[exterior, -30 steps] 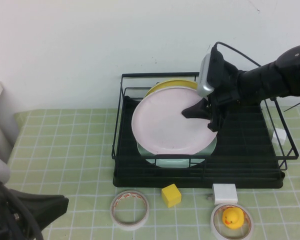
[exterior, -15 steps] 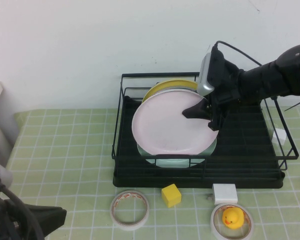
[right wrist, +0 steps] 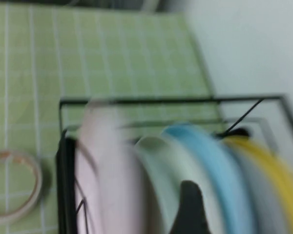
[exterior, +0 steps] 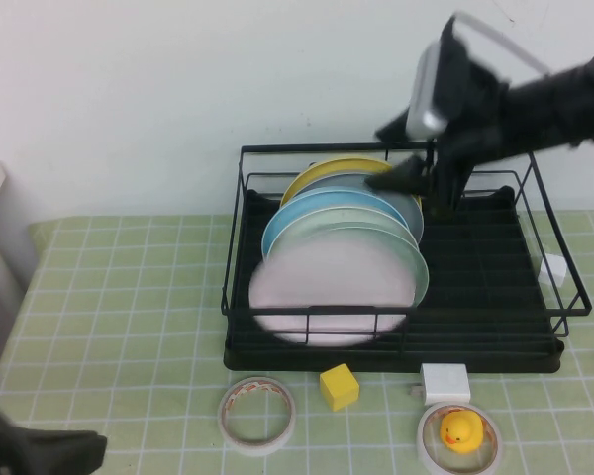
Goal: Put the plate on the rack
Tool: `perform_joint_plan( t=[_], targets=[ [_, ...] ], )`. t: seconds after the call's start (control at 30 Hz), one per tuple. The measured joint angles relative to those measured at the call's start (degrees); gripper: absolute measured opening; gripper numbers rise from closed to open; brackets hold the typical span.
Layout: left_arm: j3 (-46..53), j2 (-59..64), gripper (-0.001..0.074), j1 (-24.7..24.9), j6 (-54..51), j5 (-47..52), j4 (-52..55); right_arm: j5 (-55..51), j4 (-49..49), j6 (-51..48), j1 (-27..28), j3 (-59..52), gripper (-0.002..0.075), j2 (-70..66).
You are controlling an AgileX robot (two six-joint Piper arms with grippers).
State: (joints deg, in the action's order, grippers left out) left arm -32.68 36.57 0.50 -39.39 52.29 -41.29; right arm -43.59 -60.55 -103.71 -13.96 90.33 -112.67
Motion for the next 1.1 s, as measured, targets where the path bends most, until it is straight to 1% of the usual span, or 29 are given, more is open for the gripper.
perform_joint_plan(
  t=[0.13,0.33,0.43,0.5,0.57,0.63,0.7,0.83,0.97,1.1],
  targets=[
    [0.0,-7.3,0.0000,0.0,2.3,-0.1,1.7,-0.9,2.4,6.4,0.5,0.0,0.0485,7.3],
    [0.0,-21.9,0.0000,0.0,13.0,1.6,10.2,-5.2,11.0,25.7,3.2,0.0,0.0477,18.2],
    [0.0,-28.7,0.0000,0.0,18.1,2.1,13.1,-9.9,13.6,33.3,5.0,0.0,0.0424,22.3],
    [0.0,-32.7,0.0000,0.0,20.9,2.5,14.1,-14.2,14.1,35.8,5.8,0.0,0.0341,24.6],
    [0.1,-35.8,0.0000,0.0,23.4,2.8,14.6,-19.3,14.2,36.3,6.2,0.0,0.0238,26.5],
    [1.0,-37.2,0.0000,0.0,25.5,2.8,14.6,-23.8,12.6,34.4,6.2,-0.8,0.0111,28.5],
    [2.6,-37.6,0.0000,0.0,27.5,2.8,14.6,-25.8,8.8,32.7,6.2,-2.4,0.0050,30.8],
    [6.5,-37.6,0.0000,0.0,29.1,1.9,13.9,-24.0,0.3,27.9,6.2,-8.6,0.0015,37.2],
    [8.0,-37.6,-0.0001,0.0,28.9,-0.9,11.9,-16.8,-7.2,20.1,6.2,-16.3,0.0009,44.7],
    [8.6,-37.6,-0.0001,0.0,28.8,-2.1,11.3,-8.9,-11.3,14.9,6.2,-24.8,0.0008,53.8]
  ],
)
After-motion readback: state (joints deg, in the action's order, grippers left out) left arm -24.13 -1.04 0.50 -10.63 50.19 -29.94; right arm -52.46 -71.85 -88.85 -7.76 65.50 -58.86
